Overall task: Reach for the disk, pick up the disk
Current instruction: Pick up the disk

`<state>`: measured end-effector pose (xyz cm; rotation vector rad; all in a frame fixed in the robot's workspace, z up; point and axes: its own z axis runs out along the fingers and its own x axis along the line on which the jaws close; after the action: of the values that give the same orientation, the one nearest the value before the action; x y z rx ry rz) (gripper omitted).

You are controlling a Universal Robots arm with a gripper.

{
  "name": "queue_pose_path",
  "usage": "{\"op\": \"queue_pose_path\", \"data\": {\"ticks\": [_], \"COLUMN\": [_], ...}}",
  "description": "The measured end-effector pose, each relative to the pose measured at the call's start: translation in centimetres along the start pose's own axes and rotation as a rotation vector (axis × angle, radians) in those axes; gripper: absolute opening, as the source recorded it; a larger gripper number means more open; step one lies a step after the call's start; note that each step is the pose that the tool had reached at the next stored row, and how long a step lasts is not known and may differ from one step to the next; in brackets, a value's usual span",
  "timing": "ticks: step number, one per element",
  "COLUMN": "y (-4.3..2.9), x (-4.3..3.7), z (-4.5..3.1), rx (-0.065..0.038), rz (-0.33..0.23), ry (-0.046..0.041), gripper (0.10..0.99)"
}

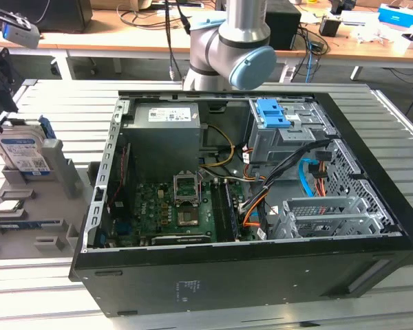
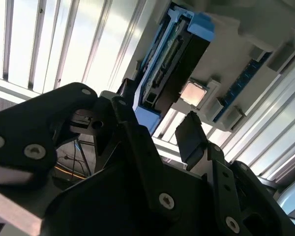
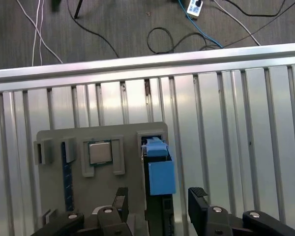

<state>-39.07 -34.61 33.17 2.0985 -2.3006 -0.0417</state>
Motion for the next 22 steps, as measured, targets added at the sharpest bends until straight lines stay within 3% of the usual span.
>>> {"op": "queue_pose_path", "data": {"ticks": [8, 16, 22], "y": [0.97, 1.08, 1.14], "x": [-0.01, -0.02, -0.02], "z": [1.33, 3.18, 4.02], "rx": [0.000, 0.000, 0.000], "rz": [-0.064, -0.114, -0.135], "ry": [0.0003, 0.0022, 0.0031], "gripper": [0.604, 0.604, 0.604]}}
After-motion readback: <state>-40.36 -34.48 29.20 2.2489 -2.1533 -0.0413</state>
